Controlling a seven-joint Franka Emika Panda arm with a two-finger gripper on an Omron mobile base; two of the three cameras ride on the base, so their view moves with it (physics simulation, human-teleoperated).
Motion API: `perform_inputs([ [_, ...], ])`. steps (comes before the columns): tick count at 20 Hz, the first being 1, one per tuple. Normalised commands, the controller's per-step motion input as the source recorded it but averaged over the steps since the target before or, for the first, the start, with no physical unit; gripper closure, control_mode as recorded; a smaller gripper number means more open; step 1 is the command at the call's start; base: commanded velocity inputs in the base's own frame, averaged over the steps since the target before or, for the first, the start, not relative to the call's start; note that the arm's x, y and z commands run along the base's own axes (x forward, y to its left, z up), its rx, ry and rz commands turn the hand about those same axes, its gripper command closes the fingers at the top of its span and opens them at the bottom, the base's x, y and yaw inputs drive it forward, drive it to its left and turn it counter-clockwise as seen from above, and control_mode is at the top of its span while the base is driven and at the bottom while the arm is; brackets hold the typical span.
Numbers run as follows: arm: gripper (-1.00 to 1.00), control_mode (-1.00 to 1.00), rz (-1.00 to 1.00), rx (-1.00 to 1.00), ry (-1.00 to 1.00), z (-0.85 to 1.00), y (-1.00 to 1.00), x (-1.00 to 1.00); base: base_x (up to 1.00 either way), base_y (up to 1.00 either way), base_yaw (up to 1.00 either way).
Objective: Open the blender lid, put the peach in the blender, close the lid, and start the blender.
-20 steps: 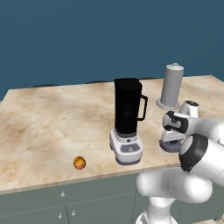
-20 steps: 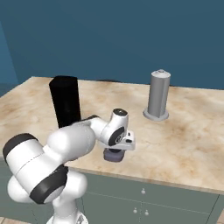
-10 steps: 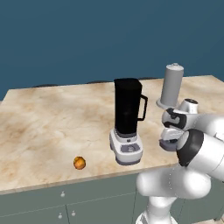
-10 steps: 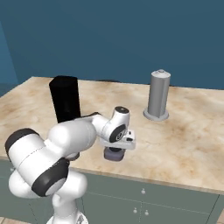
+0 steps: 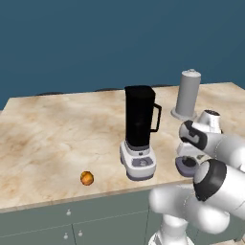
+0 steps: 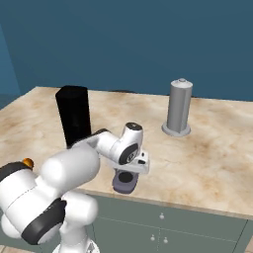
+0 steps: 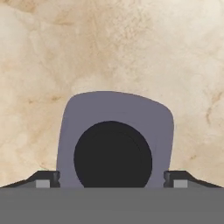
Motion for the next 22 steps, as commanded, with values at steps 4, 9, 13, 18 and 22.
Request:
perform_inputs([
  [4, -1.0, -1.0, -0.04, -0.02, -0.05, 0.21, 0.05, -0.19, 0.0, 0.0, 0.0],
  [9, -1.0, -1.0, -0.03, -0.04, -0.1, 0.3, 0.03, -0.01, 0.0, 0.0, 0.0],
  [13, -1.0, -1.0, -0.06, -0.04, -0.17, 0.61, 0.01, -0.32, 0.0, 0.0, 0.0],
  [18, -1.0, -1.0, -0.07, -0.03, -0.21, 0.71, 0.21, -0.84, 0.0, 0.0, 0.0],
  [22, -1.0, -1.0, -0.02, -0.04, -0.19, 0.77, 0.63, -0.81, 0.0, 0.0, 0.0],
])
